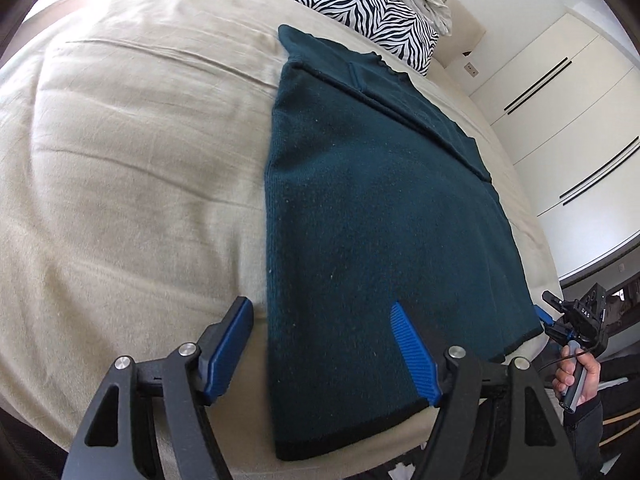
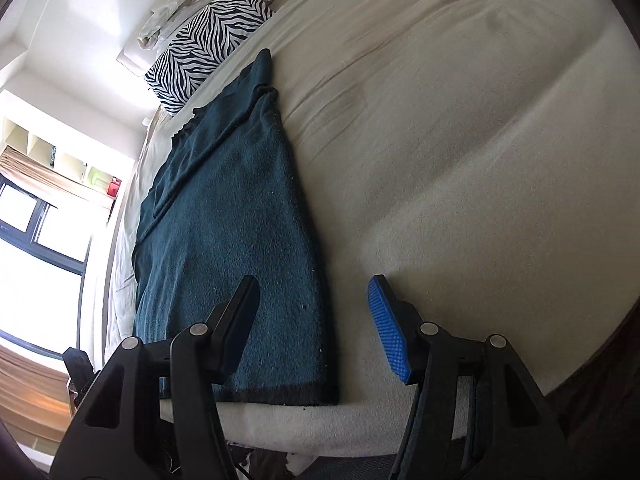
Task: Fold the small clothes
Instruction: 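Move both tools to the sweater hem, then grasp the hem with the left tool and lift it toward the collar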
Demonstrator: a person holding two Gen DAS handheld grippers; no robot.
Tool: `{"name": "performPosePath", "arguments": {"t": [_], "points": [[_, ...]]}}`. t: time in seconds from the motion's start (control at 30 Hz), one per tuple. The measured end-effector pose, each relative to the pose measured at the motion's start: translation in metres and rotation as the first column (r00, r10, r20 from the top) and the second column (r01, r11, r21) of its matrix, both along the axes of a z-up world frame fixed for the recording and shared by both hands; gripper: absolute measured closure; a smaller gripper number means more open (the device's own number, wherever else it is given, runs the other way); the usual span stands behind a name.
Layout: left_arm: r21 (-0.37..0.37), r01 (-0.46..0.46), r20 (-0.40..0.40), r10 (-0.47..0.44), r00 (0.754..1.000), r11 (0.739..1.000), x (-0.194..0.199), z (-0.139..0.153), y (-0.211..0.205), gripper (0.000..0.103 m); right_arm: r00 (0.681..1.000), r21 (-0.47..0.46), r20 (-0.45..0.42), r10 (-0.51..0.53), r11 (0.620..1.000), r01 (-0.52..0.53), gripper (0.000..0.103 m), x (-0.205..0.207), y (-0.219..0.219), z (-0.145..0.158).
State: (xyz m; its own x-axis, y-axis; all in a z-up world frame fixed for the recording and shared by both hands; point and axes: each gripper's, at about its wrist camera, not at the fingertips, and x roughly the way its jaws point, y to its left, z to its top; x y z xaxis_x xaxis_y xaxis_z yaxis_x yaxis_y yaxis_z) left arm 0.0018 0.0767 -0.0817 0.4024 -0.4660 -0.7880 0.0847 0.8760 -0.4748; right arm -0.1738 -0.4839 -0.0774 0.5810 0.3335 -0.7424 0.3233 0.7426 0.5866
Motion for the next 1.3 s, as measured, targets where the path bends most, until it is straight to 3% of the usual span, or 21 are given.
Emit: {"name": "performPosePath", "arguments": {"t": [0.2,0.3,0.4,0.47,0.53,0.6,0.67,0.73,0.93,1.1,1.3], "points": [[0.013,0.052,-0.042,-0.051,0.998,0.999,-0.012,-0.002,-0.006,0.031,0.996,0.029,-0.048,0.076,0.997,-0.074,0.047,-0.008,0.019,-0.004],[0.011,0.058,-0.068,-0.057,0.996,0.998,-0.013,-0.004,-0.006,0.037,0.996,0.071,-0.042,0.075,0.995,-0.072,0.050,-0.010,0.021,-0.005],[-0.024,0.042,-0.099,-0.044,0.994,0.999,-0.018,-0.006,0.001,0.044,0.997,0.105,-0.047,0.066,0.993,-0.061,0.061,-0.010,0.019,-0.008],[-0.054,0.026,-0.118,-0.032,0.993,0.998,-0.020,-0.009,0.005,0.044,0.997,0.125,-0.053,0.057,0.991,-0.050,0.072,-0.008,0.017,-0.011],[-0.069,0.014,-0.129,-0.023,0.991,0.998,-0.022,-0.009,0.009,0.044,0.997,0.133,-0.052,0.052,0.990,-0.045,0.076,-0.009,0.016,-0.012],[-0.069,0.016,-0.132,-0.025,0.991,0.998,-0.023,-0.008,0.008,0.045,0.997,0.132,-0.057,0.049,0.990,-0.041,0.090,-0.008,0.017,-0.014],[-0.052,0.012,-0.133,-0.019,0.991,0.999,-0.023,-0.008,0.008,0.054,0.997,0.139,-0.059,0.046,0.990,-0.037,0.095,-0.008,0.018,-0.018],[-0.049,0.011,-0.147,-0.018,0.989,0.999,-0.021,-0.012,0.009,0.092,0.998,0.139,-0.051,0.041,0.990,-0.033,0.096,-0.009,0.019,-0.018],[-0.087,-0.004,-0.125,-0.006,0.992,0.996,-0.025,-0.006,0.015,0.094,1.000,0.126,-0.012,0.028,0.992,-0.027,0.097,-0.012,0.022,-0.005],[-0.217,-0.035,-0.064,0.021,0.998,0.975,-0.017,0.019,0.029,0.095,0.998,0.165,0.067,0.022,0.986,-0.033,0.097,-0.010,0.020,0.019],[-0.369,-0.058,0.012,0.067,0.998,0.928,0.001,0.048,0.039,0.095,0.984,0.214,0.175,0.024,0.975,-0.062,0.097,0.011,0.026,0.053]]}}
